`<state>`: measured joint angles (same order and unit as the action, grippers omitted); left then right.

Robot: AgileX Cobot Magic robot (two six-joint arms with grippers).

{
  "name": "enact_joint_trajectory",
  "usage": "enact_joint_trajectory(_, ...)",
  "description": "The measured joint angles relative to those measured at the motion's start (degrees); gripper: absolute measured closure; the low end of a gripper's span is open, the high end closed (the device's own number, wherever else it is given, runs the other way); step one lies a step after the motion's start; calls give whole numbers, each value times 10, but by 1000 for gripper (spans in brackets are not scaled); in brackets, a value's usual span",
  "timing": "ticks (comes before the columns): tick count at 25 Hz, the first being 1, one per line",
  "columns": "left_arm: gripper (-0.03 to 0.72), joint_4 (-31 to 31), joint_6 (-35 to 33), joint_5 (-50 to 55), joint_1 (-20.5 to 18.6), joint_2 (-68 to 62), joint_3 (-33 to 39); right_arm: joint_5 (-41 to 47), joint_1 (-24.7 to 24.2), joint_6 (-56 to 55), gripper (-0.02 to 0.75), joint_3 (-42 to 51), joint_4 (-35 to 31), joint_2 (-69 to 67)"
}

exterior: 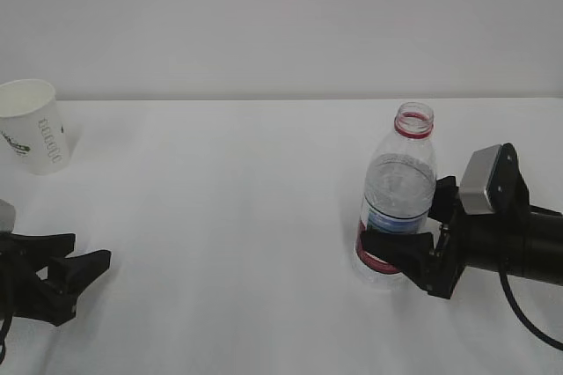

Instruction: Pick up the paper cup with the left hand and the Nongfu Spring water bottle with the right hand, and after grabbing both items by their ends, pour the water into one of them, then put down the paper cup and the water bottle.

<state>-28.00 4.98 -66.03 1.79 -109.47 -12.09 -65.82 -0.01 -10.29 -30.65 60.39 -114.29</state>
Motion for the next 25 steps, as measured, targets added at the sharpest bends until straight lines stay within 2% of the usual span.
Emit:
enact_joint_trajectory(11,237,0,0,0,0,0,0,0,0,-17,104,-1,4,0)
enact_joint_trajectory(20,237,0,0,0,0,0,0,0,0,-17,218,-2,6,0)
enact_joint_trajectory(25,237,0,0,0,0,0,0,0,0,-17,234,-3,7,0)
